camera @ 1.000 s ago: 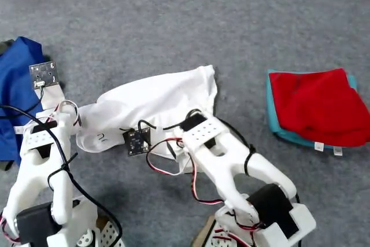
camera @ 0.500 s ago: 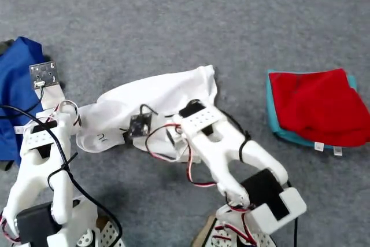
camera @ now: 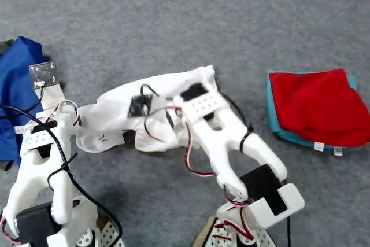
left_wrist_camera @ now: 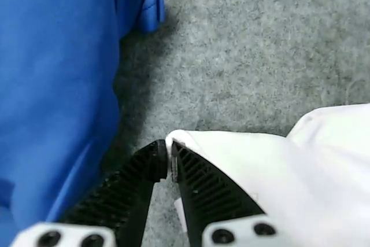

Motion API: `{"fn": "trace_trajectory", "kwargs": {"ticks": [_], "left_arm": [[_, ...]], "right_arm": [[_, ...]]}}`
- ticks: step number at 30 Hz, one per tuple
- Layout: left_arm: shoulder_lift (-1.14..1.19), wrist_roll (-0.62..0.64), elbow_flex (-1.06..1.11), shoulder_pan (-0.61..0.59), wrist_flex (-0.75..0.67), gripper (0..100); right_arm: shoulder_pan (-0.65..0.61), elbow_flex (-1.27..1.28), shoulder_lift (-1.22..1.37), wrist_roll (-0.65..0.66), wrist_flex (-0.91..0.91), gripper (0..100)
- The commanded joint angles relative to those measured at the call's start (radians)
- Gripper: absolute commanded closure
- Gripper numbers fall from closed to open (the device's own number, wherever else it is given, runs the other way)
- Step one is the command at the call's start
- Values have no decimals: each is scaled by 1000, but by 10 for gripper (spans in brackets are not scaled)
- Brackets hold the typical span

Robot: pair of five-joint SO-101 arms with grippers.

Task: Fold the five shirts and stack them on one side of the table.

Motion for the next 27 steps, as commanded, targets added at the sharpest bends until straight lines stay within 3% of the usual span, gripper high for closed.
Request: {"fn": "trace_trajectory", "kwargs": {"ticks": [1,7,13,18,21,27], "left_arm": [[-12,6,-51,5,8,982],[-64,28,-133,14,132,982],[-254,58,-451,37,451,982],[-358,-2,-578,58,635,982],[-417,-3,-661,94,709,982],[-526,-6,-848,160,743,982]], "right_arm": [[22,-282,-5,-37,121,995],[22,-777,-81,-58,301,995],[50,-1239,-125,-58,427,995],[137,-1583,-120,-41,405,995],[171,-1705,-113,43,354,995],[173,-1808,-119,219,207,995]]}}
